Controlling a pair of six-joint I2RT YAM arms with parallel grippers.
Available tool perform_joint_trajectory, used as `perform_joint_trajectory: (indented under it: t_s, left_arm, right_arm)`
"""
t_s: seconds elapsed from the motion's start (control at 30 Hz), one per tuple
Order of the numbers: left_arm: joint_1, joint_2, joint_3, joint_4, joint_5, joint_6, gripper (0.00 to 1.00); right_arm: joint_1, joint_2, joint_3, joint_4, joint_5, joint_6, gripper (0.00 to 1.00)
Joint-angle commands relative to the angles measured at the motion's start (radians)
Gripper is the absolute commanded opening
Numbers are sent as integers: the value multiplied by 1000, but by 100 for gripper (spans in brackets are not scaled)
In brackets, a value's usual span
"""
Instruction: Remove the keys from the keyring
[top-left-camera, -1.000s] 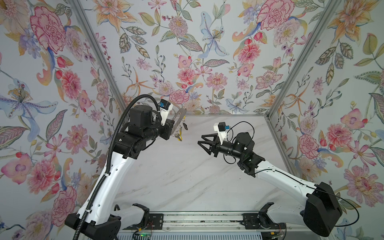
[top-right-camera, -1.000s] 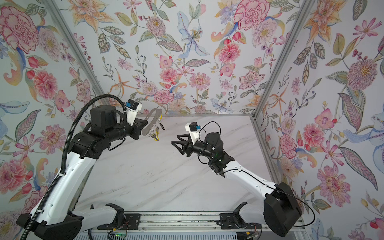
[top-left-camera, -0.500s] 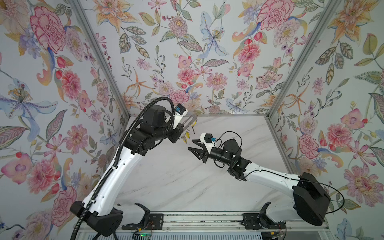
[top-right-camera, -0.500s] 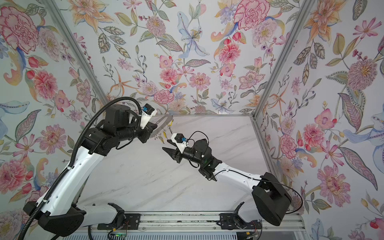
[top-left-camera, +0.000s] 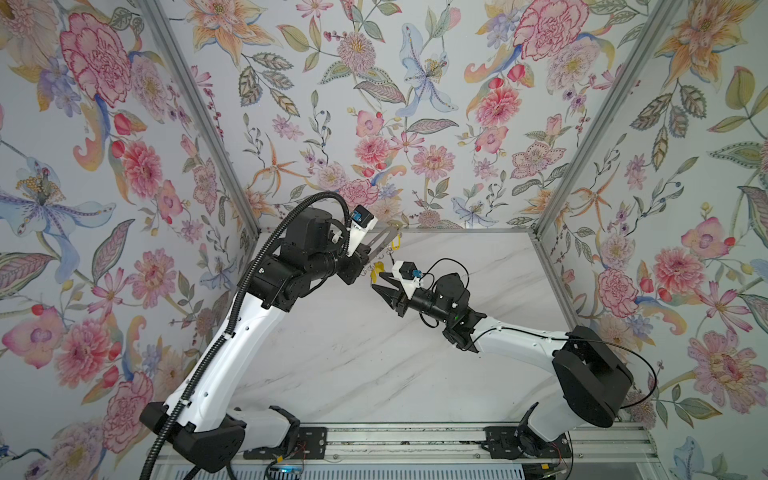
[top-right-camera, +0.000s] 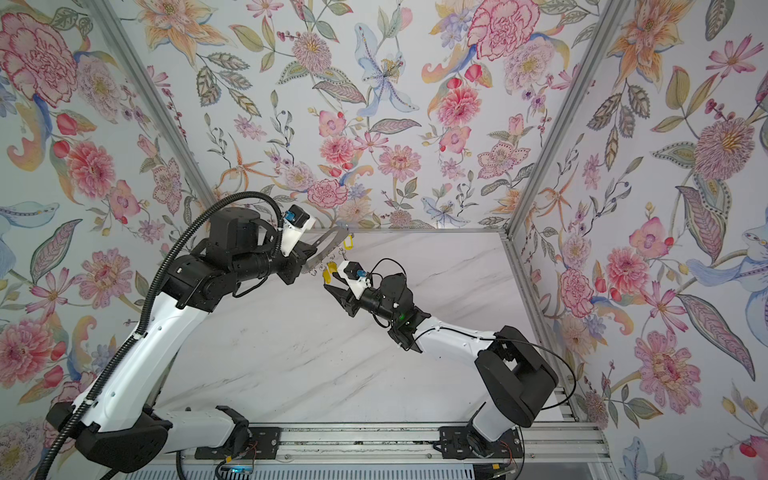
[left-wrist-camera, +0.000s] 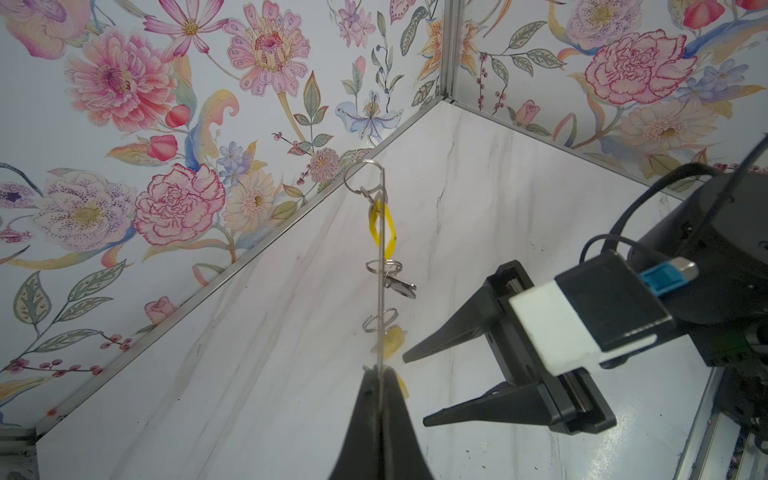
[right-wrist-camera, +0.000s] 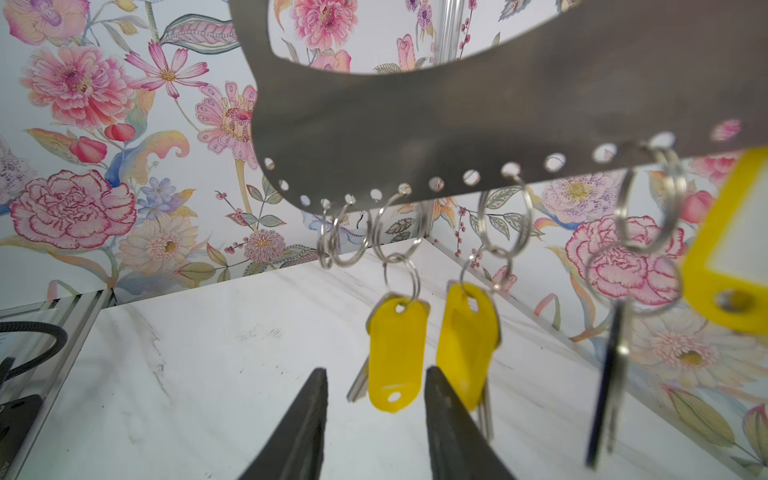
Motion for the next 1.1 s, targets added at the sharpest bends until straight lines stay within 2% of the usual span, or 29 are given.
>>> perform_joint_trajectory:
  t_s: [0.0,0.27,0.57,0.87,1.07]
  left_arm:
    - [-15,3,30,42,29,-19,0]
    - [-14,-1,26,50,17,-17,0]
    - [-15,-5,24,56,26,-18,0]
    - [-15,-6,26,58,23,-20,0]
    - [-15,-7,23,59,17,-18,0]
  right_arm:
    - [-7,27,44,44,-17,12,40]
    - [-4,65,79,60,-71,27,39]
    - [-4,92,110,56,-86,42,27]
    - [-11,111,133,52,-85,55,25]
    - [-12,105,133,51,-96,62,12]
